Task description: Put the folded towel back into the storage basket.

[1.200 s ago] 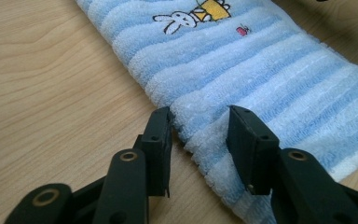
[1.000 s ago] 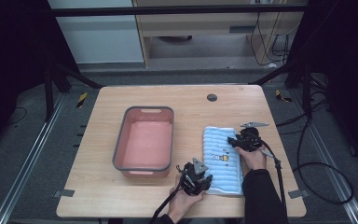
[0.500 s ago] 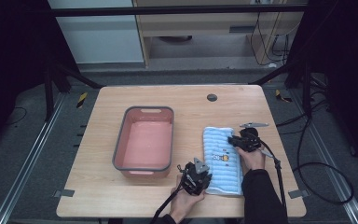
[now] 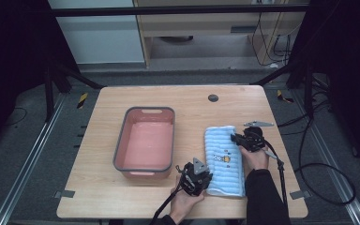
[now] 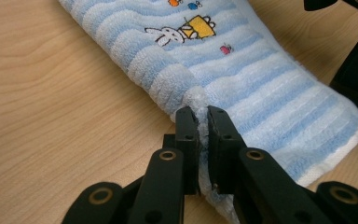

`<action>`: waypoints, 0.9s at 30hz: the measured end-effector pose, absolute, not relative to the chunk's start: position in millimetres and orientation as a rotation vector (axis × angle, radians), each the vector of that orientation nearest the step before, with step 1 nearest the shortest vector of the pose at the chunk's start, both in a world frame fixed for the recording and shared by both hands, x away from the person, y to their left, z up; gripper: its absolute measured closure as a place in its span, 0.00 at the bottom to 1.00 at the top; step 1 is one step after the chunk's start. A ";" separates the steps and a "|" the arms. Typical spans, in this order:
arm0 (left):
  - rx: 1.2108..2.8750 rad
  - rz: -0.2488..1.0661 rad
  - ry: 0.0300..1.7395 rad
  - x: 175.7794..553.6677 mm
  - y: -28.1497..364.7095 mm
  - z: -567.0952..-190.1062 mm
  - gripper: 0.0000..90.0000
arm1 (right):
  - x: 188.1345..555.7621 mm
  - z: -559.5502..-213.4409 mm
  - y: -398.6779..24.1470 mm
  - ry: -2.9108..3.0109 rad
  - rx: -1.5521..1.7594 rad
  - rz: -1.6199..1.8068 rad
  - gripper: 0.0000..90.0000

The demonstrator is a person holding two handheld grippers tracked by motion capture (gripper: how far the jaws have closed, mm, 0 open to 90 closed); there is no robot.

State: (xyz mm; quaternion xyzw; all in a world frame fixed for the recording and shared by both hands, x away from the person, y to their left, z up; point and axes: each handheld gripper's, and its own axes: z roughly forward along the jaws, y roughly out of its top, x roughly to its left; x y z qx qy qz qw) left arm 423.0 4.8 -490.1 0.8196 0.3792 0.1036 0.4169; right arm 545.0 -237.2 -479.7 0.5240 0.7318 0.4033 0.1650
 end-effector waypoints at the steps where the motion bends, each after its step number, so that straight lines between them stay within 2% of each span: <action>1: 2.057 0.258 0.944 422.7 5.7 -488.0 0.93 | 543.3 -476.7 -237.3 2.081 1.486 1.155 0.89; 27: 1.988 0.335 0.861 415.8 25.6 -427.0 0.93 | 523.7 -416.6 -229.2 1.958 1.351 1.287 0.89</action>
